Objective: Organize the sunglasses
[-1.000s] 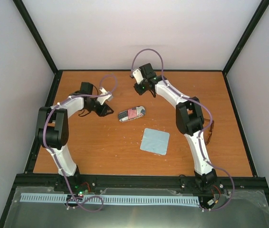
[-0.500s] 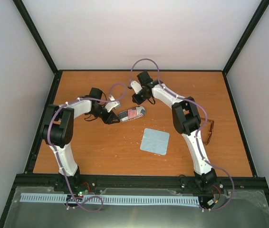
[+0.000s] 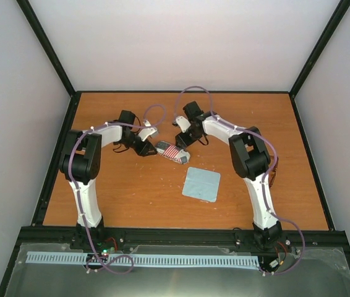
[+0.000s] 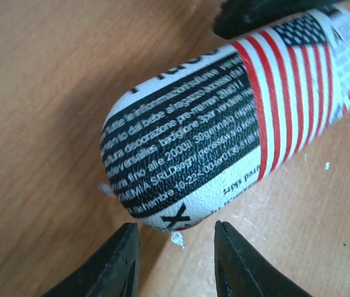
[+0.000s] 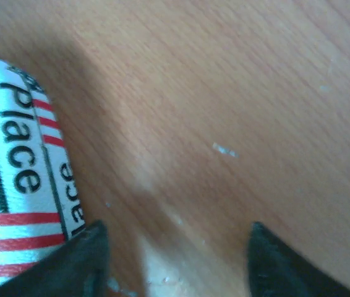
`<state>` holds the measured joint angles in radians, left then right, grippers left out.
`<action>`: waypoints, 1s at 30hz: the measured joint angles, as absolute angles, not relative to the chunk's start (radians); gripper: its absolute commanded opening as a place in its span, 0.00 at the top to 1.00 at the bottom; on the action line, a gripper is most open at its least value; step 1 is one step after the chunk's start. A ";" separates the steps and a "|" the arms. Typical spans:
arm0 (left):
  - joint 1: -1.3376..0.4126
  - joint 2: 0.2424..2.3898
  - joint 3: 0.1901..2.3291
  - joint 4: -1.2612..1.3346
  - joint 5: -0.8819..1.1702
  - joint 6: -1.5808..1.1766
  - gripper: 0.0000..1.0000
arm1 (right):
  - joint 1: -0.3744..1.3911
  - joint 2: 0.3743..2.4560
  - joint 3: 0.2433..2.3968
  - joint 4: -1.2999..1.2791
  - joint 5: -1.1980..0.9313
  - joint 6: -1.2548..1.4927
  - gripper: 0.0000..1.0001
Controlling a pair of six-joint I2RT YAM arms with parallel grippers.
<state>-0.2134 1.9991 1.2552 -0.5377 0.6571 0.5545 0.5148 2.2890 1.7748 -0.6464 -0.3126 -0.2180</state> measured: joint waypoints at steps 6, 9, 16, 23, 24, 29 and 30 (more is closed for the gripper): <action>-0.213 2.021 1.292 -0.527 0.659 0.554 0.64 | 0.516 2.184 1.677 -0.643 -0.319 -0.183 0.22; -0.213 2.027 1.295 -0.523 0.662 0.554 0.64 | 0.518 2.126 1.648 -0.636 -0.344 -0.167 0.18; -0.213 2.028 1.295 -0.515 0.662 0.554 0.64 | 0.590 2.072 1.640 -0.639 -0.326 -0.160 0.14; -0.208 2.028 1.295 -0.509 0.661 0.556 0.64 | 0.661 2.130 1.661 -0.705 -0.271 -0.189 0.12; -0.207 2.028 1.295 -0.509 0.660 0.557 0.64 | 0.662 2.133 1.661 -0.712 -0.263 -0.192 0.12; -0.203 2.028 1.295 -0.508 0.658 0.558 0.64 | 0.669 2.151 1.676 -0.734 -0.200 -0.202 0.13; -0.202 2.028 1.295 -0.508 0.658 0.559 0.64 | 0.671 2.156 1.682 -0.737 -0.191 -0.203 0.13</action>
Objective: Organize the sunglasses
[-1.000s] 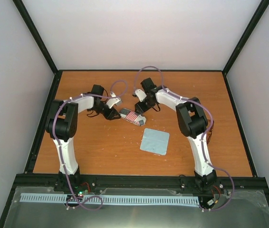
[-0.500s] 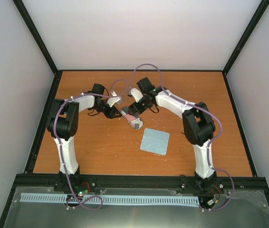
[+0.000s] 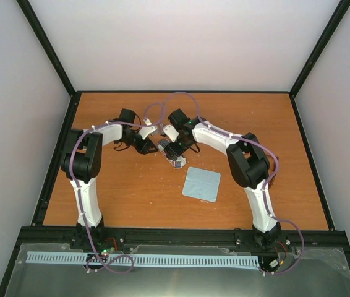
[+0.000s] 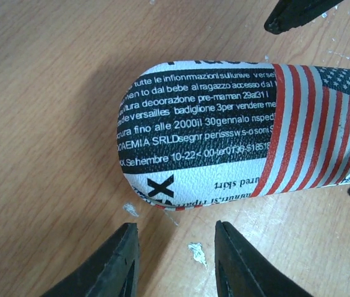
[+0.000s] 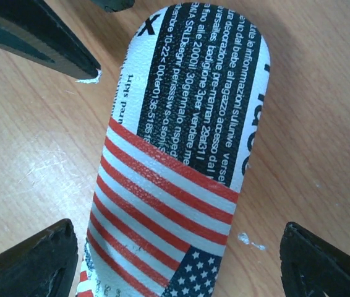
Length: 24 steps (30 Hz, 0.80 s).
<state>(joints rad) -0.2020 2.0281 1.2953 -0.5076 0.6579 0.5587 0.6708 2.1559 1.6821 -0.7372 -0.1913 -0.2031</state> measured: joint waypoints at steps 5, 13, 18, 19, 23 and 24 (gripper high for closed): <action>-0.201 2.028 1.295 -0.504 0.658 0.560 0.64 | 0.682 2.185 1.716 -0.747 -0.170 -0.207 0.14; -0.201 2.028 1.295 -0.495 0.658 0.560 0.64 | 0.694 2.199 1.728 -0.767 -0.156 -0.221 0.30; -0.201 2.028 1.295 -0.494 0.659 0.560 0.63 | 0.695 2.210 1.738 -0.772 -0.149 -0.223 0.41; -0.201 2.028 1.295 -0.494 0.659 0.560 0.63 | 0.695 2.212 1.739 -0.773 -0.149 -0.223 0.45; -0.201 2.030 1.295 -0.493 0.658 0.560 0.53 | 0.695 2.213 1.742 -0.775 -0.146 -0.217 0.58; -0.201 2.030 1.295 -0.493 0.658 0.558 0.50 | 0.695 2.213 1.742 -0.773 -0.145 -0.217 0.59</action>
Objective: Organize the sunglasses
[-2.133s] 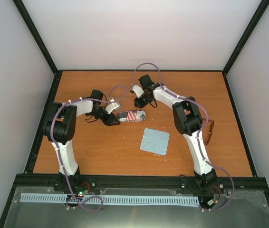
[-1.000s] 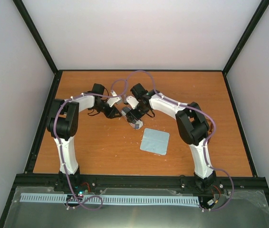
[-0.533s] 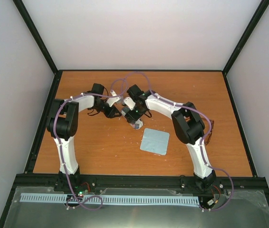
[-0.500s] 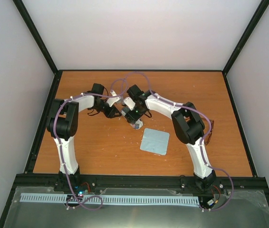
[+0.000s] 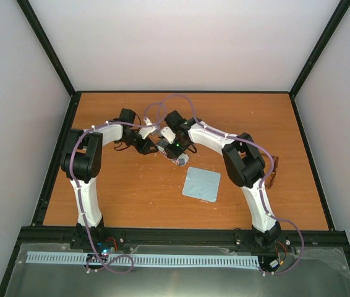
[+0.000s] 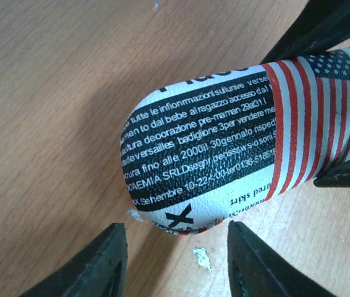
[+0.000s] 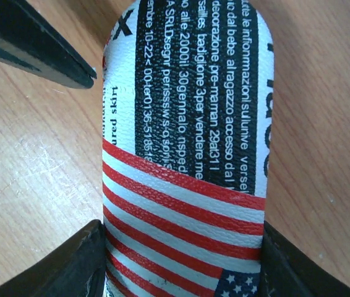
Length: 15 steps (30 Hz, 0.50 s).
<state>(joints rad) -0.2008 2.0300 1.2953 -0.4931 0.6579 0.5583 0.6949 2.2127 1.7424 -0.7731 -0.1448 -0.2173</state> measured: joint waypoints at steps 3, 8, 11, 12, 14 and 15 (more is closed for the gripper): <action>-0.201 2.030 1.291 -0.485 0.658 0.560 0.49 | 0.695 2.213 1.742 -0.773 -0.143 -0.218 0.65; -0.201 2.030 1.273 -0.472 0.656 0.558 0.34 | 0.694 2.213 1.745 -0.774 -0.135 -0.217 0.72; -0.201 2.027 1.265 -0.459 0.662 0.554 0.29 | 0.685 2.213 1.745 -0.765 -0.139 -0.200 0.72; -0.201 2.024 1.261 -0.455 0.663 0.550 0.28 | 0.683 2.213 1.745 -0.763 -0.141 -0.198 0.71; -0.201 2.019 1.250 -0.444 0.669 0.546 0.27 | 0.663 2.209 1.732 -0.736 -0.192 -0.173 0.71; -0.201 2.016 1.245 -0.443 0.676 0.542 0.27 | 0.647 2.206 1.719 -0.720 -0.223 -0.159 0.70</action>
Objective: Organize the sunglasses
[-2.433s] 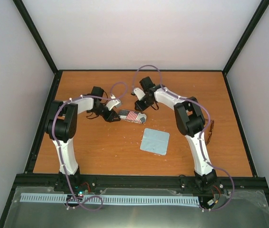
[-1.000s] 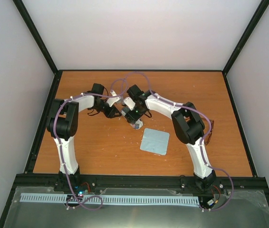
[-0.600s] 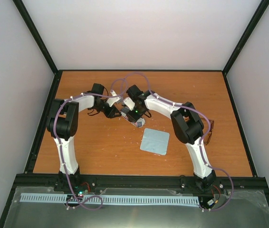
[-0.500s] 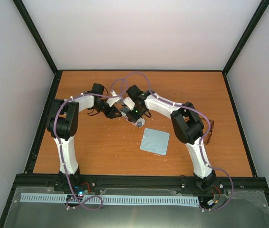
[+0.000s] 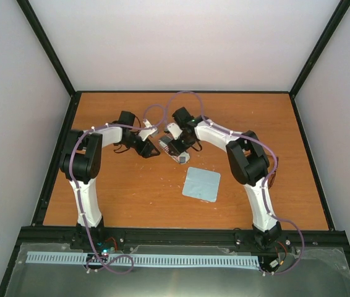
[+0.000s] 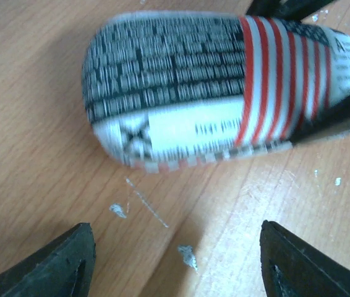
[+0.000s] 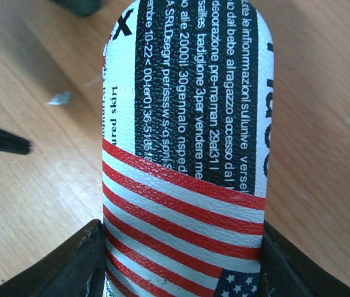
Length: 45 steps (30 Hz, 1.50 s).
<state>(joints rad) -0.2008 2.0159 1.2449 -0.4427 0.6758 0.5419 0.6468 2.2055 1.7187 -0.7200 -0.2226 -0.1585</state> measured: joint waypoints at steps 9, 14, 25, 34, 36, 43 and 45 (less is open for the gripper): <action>-0.200 2.015 1.242 -0.437 0.764 0.508 0.27 | 0.507 2.141 1.608 -0.616 -0.427 -0.053 0.69; -0.198 2.016 1.252 -0.426 0.840 0.480 0.26 | 0.510 2.110 1.567 -0.555 -0.537 -0.011 0.69; -0.197 2.026 1.299 -0.364 0.958 0.405 0.28 | 0.511 2.090 1.506 -0.463 -0.680 0.052 0.69; -0.197 2.051 1.303 -0.352 0.997 0.382 0.30 | 0.501 2.055 1.484 -0.452 -0.688 0.081 0.71; -0.197 2.062 1.317 -0.358 1.001 0.378 0.31 | 0.500 2.050 1.484 -0.452 -0.688 0.088 0.73; -0.197 2.107 1.370 -0.376 1.000 0.372 0.32 | 0.482 2.025 1.477 -0.429 -0.684 0.109 0.97; -0.196 2.107 1.380 -0.390 1.001 0.371 0.32 | 0.481 2.015 1.464 -0.415 -0.685 0.119 0.97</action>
